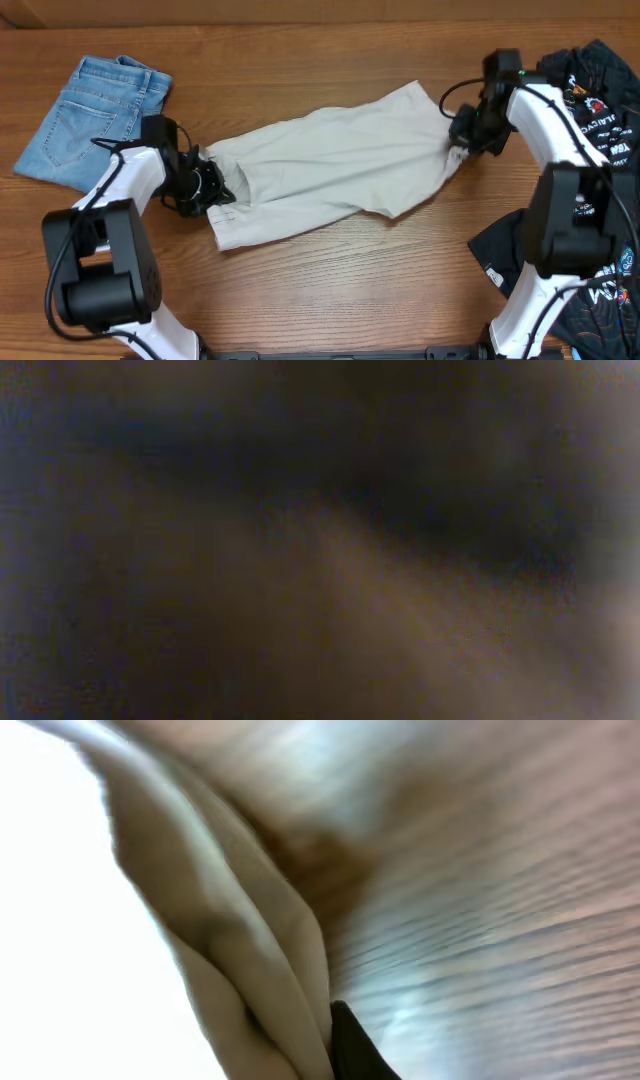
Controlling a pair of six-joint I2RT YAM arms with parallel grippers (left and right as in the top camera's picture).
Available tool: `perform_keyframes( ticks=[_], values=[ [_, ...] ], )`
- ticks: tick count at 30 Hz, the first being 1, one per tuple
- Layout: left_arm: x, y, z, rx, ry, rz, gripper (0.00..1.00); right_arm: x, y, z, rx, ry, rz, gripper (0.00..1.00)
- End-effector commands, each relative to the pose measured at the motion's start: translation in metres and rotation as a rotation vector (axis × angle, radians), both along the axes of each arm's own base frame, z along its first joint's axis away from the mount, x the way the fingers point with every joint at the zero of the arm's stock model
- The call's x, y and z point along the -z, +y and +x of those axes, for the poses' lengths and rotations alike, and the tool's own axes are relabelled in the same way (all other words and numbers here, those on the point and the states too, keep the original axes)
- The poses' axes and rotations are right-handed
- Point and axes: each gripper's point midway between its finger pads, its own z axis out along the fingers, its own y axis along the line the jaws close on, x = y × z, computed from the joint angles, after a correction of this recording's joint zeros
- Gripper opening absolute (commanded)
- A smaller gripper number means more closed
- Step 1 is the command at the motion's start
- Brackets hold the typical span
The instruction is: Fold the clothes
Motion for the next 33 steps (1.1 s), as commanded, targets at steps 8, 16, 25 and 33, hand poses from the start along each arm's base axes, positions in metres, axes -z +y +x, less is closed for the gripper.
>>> perform_keyframes(
  ticks=[8, 16, 25, 33],
  values=[
    [-0.065, 0.093, -0.012, -0.093, -0.043, 0.389, 0.04, -0.085, 0.083, 0.027, -0.288, -0.280, 0.007, 0.14],
    [-0.076, 0.116, -0.019, -0.114, -0.012, 0.496, 0.04, -0.081, 0.024, 0.019, -0.052, -0.209, -0.275, 0.57],
    [-0.076, 0.118, -0.020, -0.114, -0.010, 0.505, 0.04, -0.081, 0.080, 0.017, -0.300, -0.234, 0.002, 0.33],
    [-0.078, 0.109, -0.021, -0.106, -0.006, 0.461, 0.04, -0.103, 0.221, -0.007, -0.674, -0.354, 0.373, 0.11]
  ],
)
